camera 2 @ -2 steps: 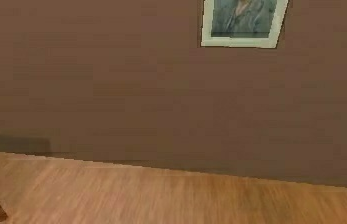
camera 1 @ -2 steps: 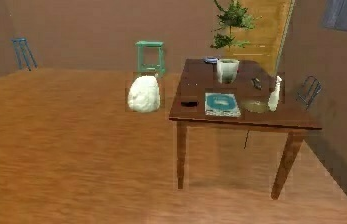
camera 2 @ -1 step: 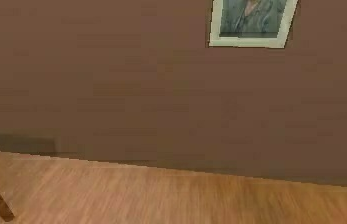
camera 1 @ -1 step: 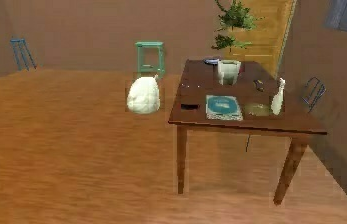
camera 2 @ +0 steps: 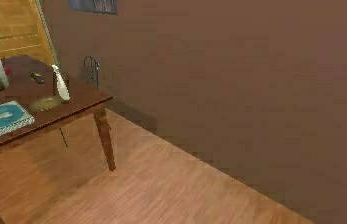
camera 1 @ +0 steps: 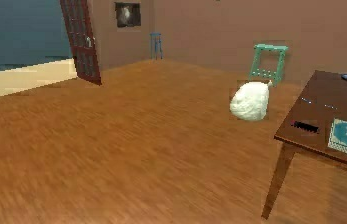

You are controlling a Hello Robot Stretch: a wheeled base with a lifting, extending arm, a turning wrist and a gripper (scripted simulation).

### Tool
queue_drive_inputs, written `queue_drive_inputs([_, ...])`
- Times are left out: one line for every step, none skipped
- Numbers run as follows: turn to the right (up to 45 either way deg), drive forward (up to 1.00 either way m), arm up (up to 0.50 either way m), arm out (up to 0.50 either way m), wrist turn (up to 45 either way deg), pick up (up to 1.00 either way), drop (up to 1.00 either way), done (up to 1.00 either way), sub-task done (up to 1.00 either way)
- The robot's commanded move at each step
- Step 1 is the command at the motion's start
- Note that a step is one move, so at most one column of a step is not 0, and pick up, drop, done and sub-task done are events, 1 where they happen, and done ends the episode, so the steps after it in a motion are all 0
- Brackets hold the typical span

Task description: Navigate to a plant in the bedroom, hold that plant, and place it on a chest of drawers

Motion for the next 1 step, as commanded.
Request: queue_drive_inputs([0.0, 0.50, 0.00, 0.00, 0.0, 0.00, 0.00, 0.00, 0.00])
